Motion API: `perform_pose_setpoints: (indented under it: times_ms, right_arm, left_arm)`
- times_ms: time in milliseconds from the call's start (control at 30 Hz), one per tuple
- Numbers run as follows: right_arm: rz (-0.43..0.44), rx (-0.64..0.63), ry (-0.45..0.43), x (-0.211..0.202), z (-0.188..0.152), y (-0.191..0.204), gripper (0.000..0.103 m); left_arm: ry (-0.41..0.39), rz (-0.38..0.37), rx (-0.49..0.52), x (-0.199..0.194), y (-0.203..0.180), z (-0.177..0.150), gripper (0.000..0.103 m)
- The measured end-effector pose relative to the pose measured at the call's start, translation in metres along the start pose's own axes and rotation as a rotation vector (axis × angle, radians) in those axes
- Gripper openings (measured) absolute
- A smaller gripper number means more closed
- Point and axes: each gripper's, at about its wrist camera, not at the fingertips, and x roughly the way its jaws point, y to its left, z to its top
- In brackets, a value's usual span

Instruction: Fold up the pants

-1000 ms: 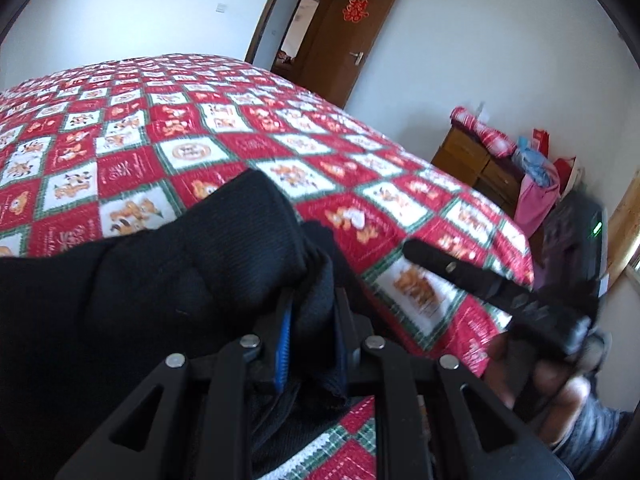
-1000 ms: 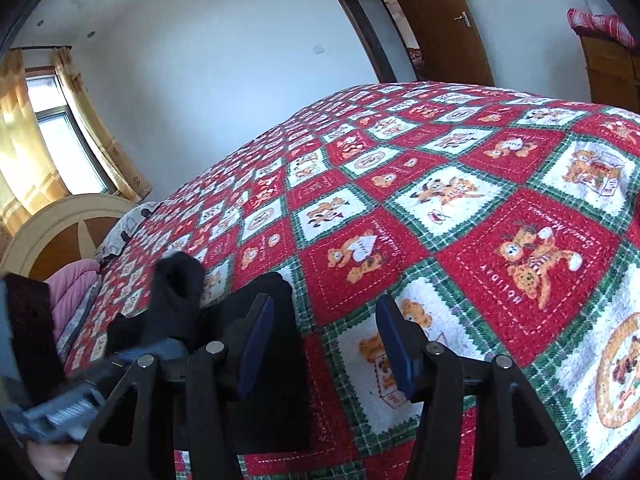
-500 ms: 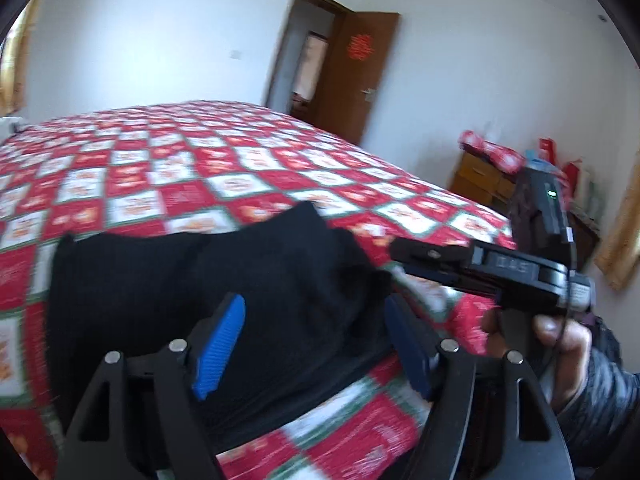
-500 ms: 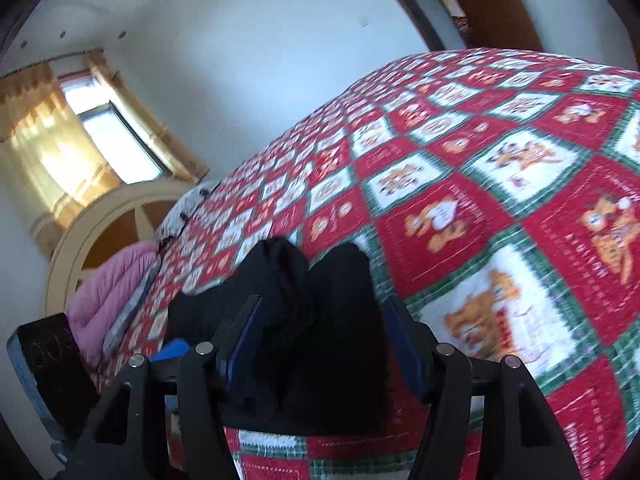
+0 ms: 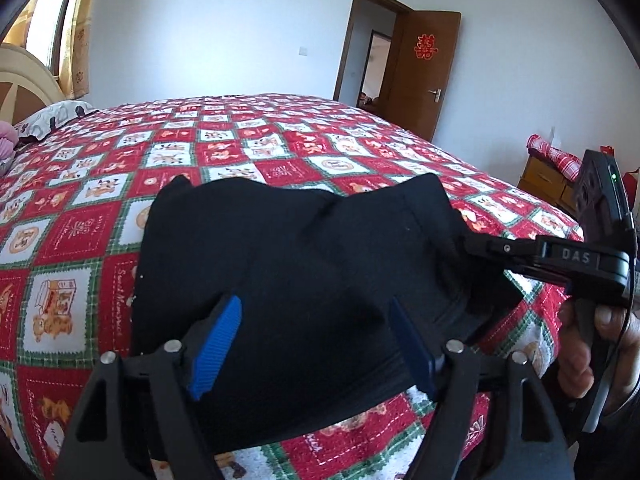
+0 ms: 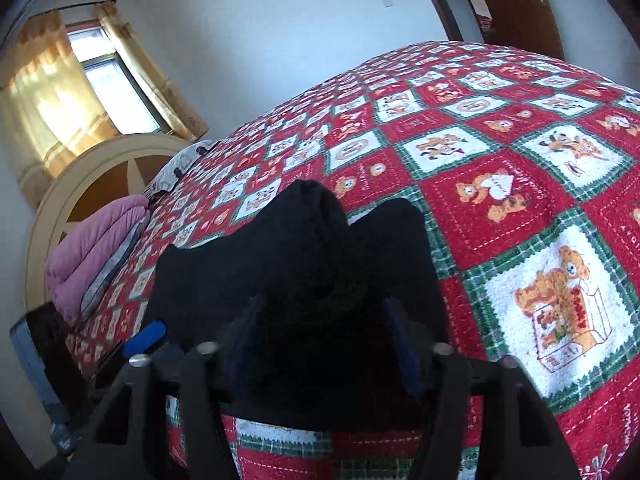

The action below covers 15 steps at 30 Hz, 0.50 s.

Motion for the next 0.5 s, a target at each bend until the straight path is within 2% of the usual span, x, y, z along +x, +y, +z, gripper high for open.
perform_pose_setpoints:
  times_ms: [100, 133, 333, 433, 500]
  right_arm:
    - [0.028, 0.021, -0.002, -0.005, 0.002, -0.005, 0.020]
    - [0.043, 0.025, -0.009, -0.008, 0.003, -0.004, 0.018]
    - [0.116, -0.052, -0.128, -0.047, 0.005, 0.014, 0.016]
    - [0.096, -0.048, -0.141, -0.055, 0.004, 0.010, 0.015]
    - [0.059, -0.010, -0.113, -0.049, 0.006, -0.002, 0.015]
  left_arm:
    - [0.009, -0.005, -0.019, 0.001, 0.004, -0.002, 0.079]
    - [0.012, -0.005, -0.023, 0.001, 0.005, -0.002, 0.079]
    - [0.021, -0.015, -0.026, 0.002, 0.006, -0.002, 0.080]
    - [0.025, -0.022, -0.020, 0.003, 0.005, -0.003, 0.082]
    - [0.034, -0.022, -0.014, 0.005, 0.004, -0.005, 0.083]
